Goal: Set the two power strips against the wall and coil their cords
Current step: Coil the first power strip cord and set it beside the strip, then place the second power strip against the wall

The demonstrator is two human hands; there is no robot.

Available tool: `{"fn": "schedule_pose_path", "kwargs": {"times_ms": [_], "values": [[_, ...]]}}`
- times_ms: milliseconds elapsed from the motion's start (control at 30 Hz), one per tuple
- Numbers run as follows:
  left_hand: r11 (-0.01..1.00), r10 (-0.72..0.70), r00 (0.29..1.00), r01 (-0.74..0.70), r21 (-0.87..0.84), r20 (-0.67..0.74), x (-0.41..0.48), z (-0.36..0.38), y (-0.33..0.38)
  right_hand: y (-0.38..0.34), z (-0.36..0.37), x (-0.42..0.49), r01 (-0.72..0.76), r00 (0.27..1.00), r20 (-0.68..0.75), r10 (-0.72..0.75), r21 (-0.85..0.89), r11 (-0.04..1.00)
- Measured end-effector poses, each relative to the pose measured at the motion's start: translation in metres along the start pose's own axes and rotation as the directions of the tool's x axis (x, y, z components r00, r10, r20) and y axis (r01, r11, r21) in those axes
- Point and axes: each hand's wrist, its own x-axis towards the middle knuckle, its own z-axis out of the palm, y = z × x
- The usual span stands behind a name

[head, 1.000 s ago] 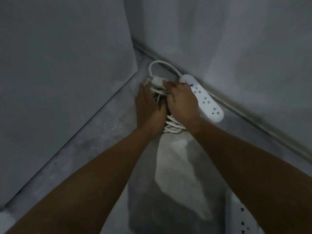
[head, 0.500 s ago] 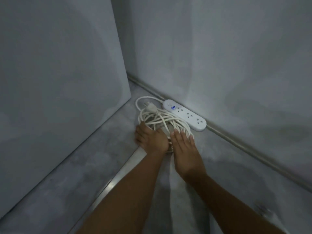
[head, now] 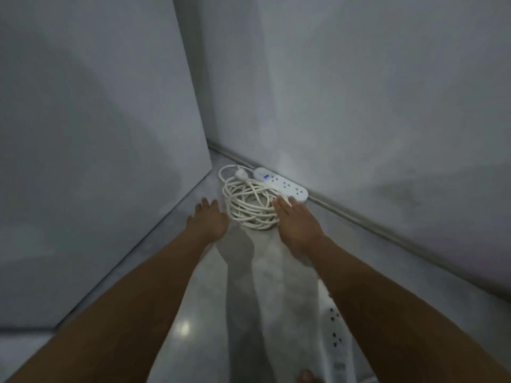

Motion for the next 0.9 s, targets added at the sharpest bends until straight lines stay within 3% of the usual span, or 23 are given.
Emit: {"fn": "schedule_pose_path", "kwargs": {"times_ms": [133, 333, 500, 633, 800, 900], "values": [[0.999, 0.011, 0.999, -0.013, 0.034, 0.052, -0.051, 0.003, 0.019, -0.001, -0.025, -0.068, -0.036, 0.999, 0.037, 0.034, 0.053, 0.998], [0.963, 0.165, 0.981, -0.182, 0.197, 0.102, -0.122, 0.040, 0.056, 0.003, -0.006, -0.158, -0.188, 0.981, 0.084, 0.176, 0.169, 0.968], [0.987, 0.158, 0.939, -0.160, -0.016, 0.306, -0.158, 0.084, 0.073, 0.008, 0.014, -0.204, -0.202, 0.979, 0.061, 0.194, 0.203, 0.958], [0.987, 0.159, 0.927, -0.143, -0.072, 0.340, -0.176, 0.125, 0.087, 0.023, 0.034, -0.216, -0.237, 0.971, 0.098, 0.220, 0.219, 0.947], [0.992, 0.111, 0.911, -0.074, -0.106, 0.396, -0.201, 0.181, 0.103, 0.041, 0.065, -0.213, -0.051, 0.995, 0.081, 0.056, -0.056, 0.997], [0.997, 0.060, 0.939, -0.075, 0.031, 0.337, -0.218, 0.215, 0.103, 0.046, 0.084, -0.201, 0.126, 0.989, 0.108, -0.104, -0.220, 0.967]]}}
